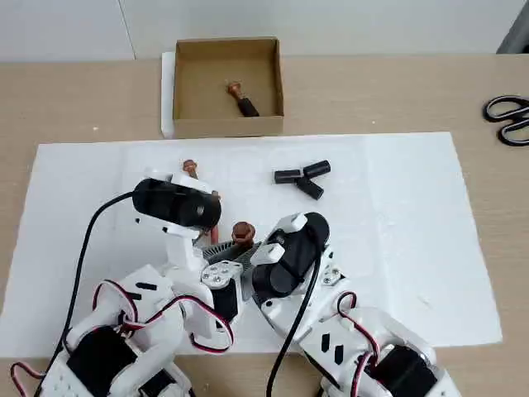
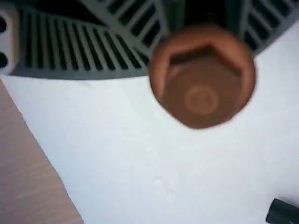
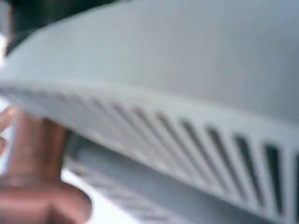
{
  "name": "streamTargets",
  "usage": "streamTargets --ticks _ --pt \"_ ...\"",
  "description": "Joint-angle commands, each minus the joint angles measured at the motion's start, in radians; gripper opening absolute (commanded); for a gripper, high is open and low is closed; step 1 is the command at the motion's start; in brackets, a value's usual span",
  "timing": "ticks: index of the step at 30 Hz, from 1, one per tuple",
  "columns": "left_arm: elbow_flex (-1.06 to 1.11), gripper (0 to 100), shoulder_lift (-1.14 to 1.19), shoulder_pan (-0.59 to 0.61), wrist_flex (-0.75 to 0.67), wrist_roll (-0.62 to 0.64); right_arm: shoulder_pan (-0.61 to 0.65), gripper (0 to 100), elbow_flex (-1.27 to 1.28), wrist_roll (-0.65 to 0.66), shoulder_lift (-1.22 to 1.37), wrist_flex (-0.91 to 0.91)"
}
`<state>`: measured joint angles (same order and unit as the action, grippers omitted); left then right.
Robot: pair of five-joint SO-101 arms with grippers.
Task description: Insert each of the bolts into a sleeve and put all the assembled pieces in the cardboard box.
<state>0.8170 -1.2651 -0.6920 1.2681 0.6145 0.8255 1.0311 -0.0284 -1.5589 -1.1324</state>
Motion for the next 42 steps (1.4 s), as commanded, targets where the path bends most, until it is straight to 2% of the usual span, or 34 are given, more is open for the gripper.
streamTargets --ticks 1,6,29,36,42 --pt "0.028 1 0.005 -0.014 0.0 -0.009 -0.004 0.4 -0.026 0.014 -0.018 0.036" --pt "0.018 7 0.003 -0.014 0.0 -0.009 -0.004 0.4 -0.026 0.014 -0.018 0.031" --pt "-0.156 7 0.012 -0.014 0.009 -0.009 -0.004 0.4 -0.026 0.012 -0.013 0.03" --pt "-0.151 22 0.012 -0.014 0.057 -0.008 -0.004 0.4 -0.026 0.012 -0.013 0.028" --pt "-0.147 22 0.012 -0.014 0.101 -0.008 -0.004 0.4 -0.025 0.011 -0.013 0.028"
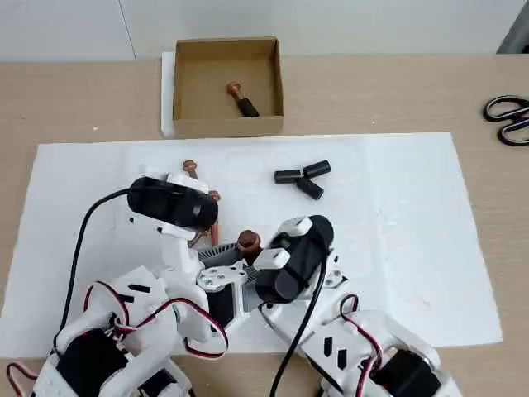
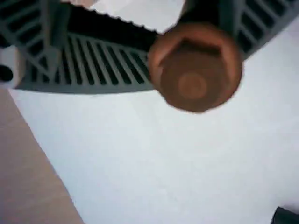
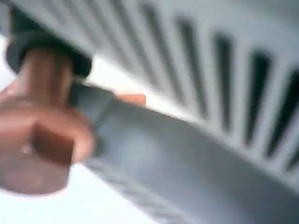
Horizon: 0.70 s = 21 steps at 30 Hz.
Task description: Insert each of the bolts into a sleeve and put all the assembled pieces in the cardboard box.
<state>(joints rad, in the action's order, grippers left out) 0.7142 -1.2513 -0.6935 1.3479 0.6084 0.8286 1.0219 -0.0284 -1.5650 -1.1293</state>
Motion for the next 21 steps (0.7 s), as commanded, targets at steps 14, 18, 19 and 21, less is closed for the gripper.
streamTargets --ticks 14,18,19,21 --pt "0.081 22 -0.002 -0.008 0.041 -0.043 -0.007 0.4 -0.015 0.011 -0.007 0.025" --pt "0.114 22 -0.002 0.012 0.037 -0.068 -0.007 0.4 -0.015 0.011 -0.007 0.025" --pt "0.12 22 -0.002 0.031 0.034 -0.074 -0.007 0.4 -0.015 0.011 -0.008 0.025" --pt "0.143 22 -0.002 0.083 0.011 -0.094 -0.007 0.4 -0.015 0.011 -0.012 0.025"
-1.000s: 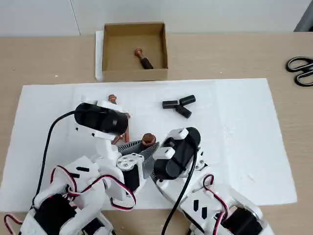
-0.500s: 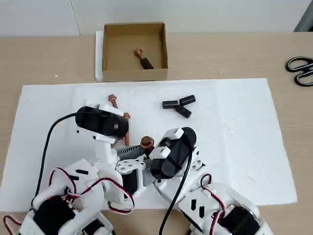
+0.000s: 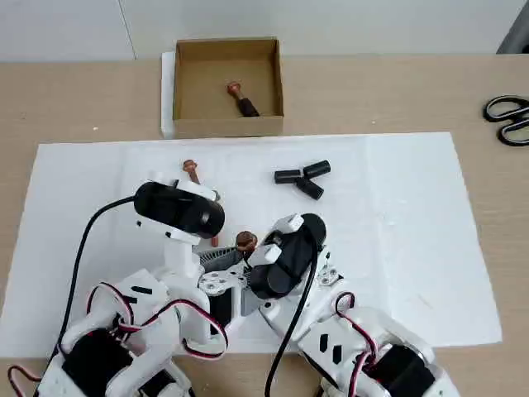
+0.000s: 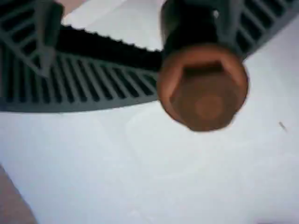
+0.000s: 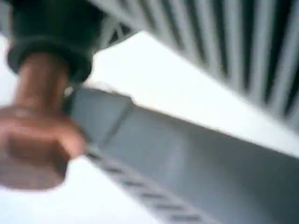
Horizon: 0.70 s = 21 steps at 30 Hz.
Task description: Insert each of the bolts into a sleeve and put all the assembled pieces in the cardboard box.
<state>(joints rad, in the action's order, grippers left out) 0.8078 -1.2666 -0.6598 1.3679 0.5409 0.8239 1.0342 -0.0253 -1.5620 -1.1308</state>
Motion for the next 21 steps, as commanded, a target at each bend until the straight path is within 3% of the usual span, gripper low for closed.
streamTargets --ticks 1,5,15,21 --pt "0.062 22 0.014 0.08 -0.023 -0.038 -0.002 0.4 -0.028 0.008 -0.015 0.027" --pt "0.073 22 0.014 0.141 -0.064 -0.068 -0.002 0.4 -0.028 0.008 -0.016 0.027" --pt "-0.051 22 0.014 0.138 -0.086 -0.06 -0.005 0.4 -0.021 0.006 -0.016 -0.004" --pt "-0.151 22 0.015 0.138 -0.086 -0.06 -0.073 0.4 0.008 0.005 -0.018 -0.002"
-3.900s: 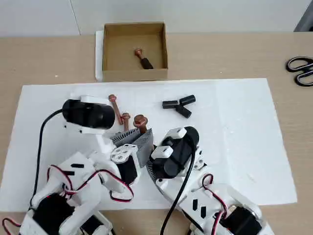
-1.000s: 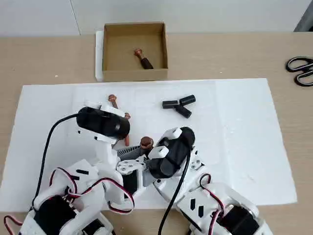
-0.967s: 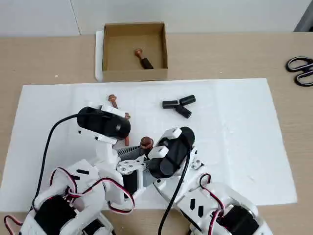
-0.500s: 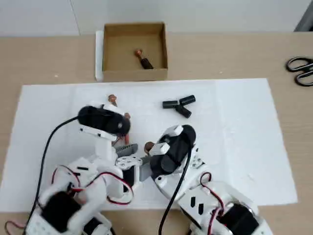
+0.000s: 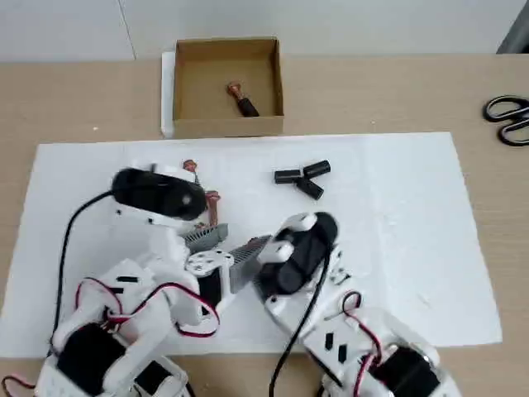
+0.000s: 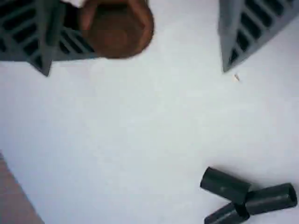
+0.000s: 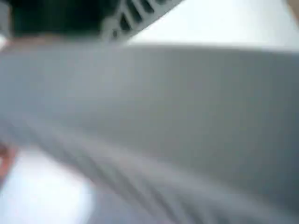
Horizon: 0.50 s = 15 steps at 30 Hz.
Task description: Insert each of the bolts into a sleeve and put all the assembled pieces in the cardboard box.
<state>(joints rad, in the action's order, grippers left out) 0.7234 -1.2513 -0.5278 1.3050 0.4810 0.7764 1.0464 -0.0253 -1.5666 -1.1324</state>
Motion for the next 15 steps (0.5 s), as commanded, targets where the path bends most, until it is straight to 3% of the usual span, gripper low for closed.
streamTargets --ticks 1,5,12,15 --pt "-0.076 22 0.0 0.006 -0.023 0.0 -0.025 0.4 -0.002 0.005 -0.013 0.001" --pt "-0.122 20 0.0 0.006 -0.023 0.023 -0.03 0.4 0.006 0.005 -0.013 -0.004" --pt "-0.15 0 -0.002 0.038 -0.023 0.035 -0.067 0.4 0.04 0.003 -0.012 0.024" --pt "-0.14 1 0.0 0.103 -0.025 0.035 -0.104 0.4 0.044 0.003 -0.005 0.033"
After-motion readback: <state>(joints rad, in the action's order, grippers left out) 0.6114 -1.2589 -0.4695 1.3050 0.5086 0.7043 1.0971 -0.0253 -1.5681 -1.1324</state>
